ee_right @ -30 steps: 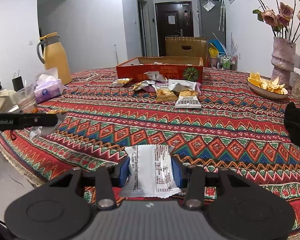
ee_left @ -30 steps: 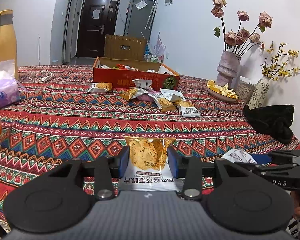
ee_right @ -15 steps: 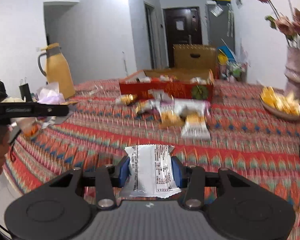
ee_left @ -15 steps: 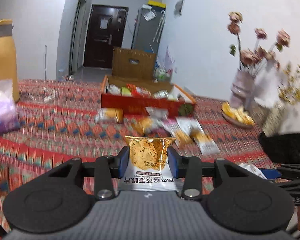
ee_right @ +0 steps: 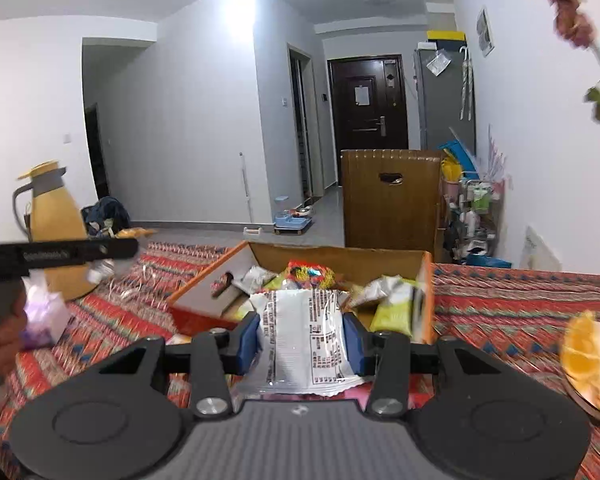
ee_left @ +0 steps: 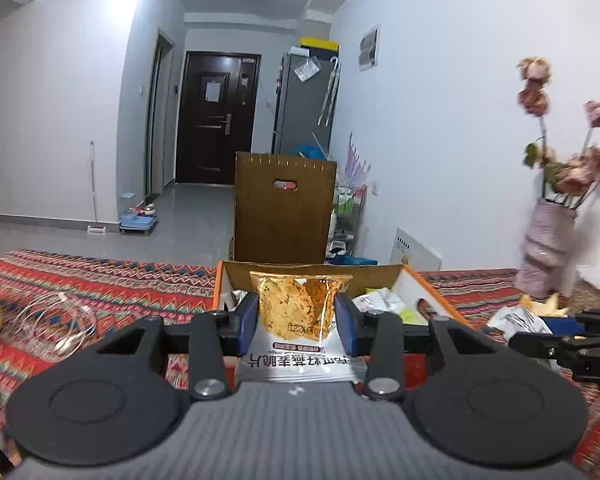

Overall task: Organize snacks
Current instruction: 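Carry both packets into the orange box and open both tools, then move both tools back over the remaining snack packets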

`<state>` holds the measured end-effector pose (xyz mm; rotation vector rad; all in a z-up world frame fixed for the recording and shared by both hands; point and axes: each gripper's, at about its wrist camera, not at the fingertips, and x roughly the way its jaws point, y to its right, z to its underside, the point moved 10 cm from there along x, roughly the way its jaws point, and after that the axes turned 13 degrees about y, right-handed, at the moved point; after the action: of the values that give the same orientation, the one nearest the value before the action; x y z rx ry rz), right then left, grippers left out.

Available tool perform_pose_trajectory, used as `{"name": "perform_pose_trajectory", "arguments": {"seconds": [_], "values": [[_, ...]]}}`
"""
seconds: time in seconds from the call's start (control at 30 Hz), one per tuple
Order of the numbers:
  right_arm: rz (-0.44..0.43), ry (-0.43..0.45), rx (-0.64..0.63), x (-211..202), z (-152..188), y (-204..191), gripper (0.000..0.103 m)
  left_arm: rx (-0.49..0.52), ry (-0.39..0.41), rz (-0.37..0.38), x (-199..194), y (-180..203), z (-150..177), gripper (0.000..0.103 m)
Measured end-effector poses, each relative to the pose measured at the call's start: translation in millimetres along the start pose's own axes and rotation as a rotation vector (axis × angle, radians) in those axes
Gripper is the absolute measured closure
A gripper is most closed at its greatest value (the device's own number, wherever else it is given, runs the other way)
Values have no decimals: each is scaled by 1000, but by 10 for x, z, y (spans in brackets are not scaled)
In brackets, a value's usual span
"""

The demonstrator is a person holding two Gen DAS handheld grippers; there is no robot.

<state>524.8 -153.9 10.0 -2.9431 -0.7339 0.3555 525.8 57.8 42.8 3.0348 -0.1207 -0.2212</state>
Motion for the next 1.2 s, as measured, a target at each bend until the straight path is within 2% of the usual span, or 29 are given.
{"name": "perform_pose_trajectory", "arguments": {"seconds": [0.17, 0.3, 0.43, 0.5, 0.57, 0.63, 0.77, 0.9, 1.07, 1.2], "values": [[-28, -73, 57, 904, 63, 63, 60, 2, -93, -16, 814, -118, 280, 62], [76, -124, 37, 1500, 183, 296, 60, 10, -171, -43, 1320, -256, 552, 62], [157, -191, -10, 1889, 395, 548, 56, 12, -238, -73, 1682, -377, 810, 60], [193, -217, -17, 1992, 507, 647, 53, 41, -250, -51, 1742, -382, 885, 54], [176, -222, 2, 2021, 574, 653, 46, 44, -237, -40, 1740, -374, 905, 40], [168, -217, -5, 2042, 610, 629, 46, 33, -225, -28, 1733, -381, 898, 33], [170, -202, -10, 2011, 572, 646, 46, 26, -221, -31, 1698, -394, 835, 33], [168, -178, -23, 1884, 396, 606, 46, 25, -201, -20, 1565, -354, 675, 32], [144, -145, -39, 1510, 147, 467, 46, 40, -155, -1, 1164, -249, 362, 27], [136, -111, -56, 1057, -35, 345, 43, 31, -89, -33, 690, -190, 78, 24]]}}
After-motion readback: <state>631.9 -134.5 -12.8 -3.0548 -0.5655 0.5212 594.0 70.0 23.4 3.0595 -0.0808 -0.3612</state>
